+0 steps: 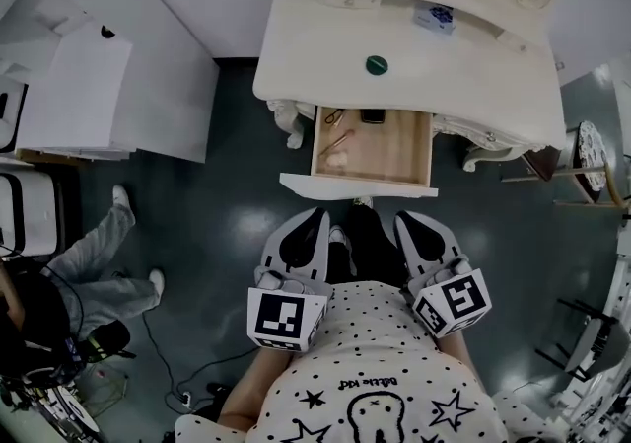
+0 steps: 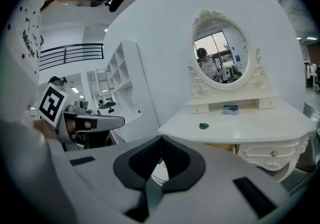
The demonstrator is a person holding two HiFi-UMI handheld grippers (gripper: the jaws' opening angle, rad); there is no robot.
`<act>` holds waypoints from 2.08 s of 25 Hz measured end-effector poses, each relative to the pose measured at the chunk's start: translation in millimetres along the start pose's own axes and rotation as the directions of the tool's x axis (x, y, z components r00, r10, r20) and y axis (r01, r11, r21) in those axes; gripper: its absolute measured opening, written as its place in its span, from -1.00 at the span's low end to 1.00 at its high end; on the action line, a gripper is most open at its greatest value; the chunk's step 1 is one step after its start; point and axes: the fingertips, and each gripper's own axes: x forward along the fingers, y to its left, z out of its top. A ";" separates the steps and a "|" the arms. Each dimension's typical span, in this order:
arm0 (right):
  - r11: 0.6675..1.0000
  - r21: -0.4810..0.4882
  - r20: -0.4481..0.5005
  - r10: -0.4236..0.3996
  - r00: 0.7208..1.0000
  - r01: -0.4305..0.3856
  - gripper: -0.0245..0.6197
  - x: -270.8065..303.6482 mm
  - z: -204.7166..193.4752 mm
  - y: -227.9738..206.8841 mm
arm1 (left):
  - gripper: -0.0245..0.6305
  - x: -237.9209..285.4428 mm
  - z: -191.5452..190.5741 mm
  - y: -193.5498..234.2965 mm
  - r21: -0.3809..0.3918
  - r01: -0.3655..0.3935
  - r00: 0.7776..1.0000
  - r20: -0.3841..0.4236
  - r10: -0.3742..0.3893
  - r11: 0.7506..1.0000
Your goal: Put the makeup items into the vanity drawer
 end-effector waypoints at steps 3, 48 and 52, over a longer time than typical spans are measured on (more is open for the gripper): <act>1.000 -0.013 0.003 0.025 1.000 -0.025 -0.90 12.0 15.1 -18.5 | -0.94 19.7 12.9 1.7 -0.007 -0.025 1.000 0.013 0.025 1.000; 0.961 -0.277 -0.093 -0.028 0.995 0.001 -0.70 180.0 84.5 -162.5 | -0.94 89.3 79.7 61.7 -0.038 -0.140 0.987 0.077 0.143 0.989; 0.944 -0.329 -0.172 -0.044 0.984 -0.015 -0.69 227.0 75.1 -185.2 | -0.94 84.8 78.1 69.1 -0.047 -0.161 0.984 0.068 0.164 0.986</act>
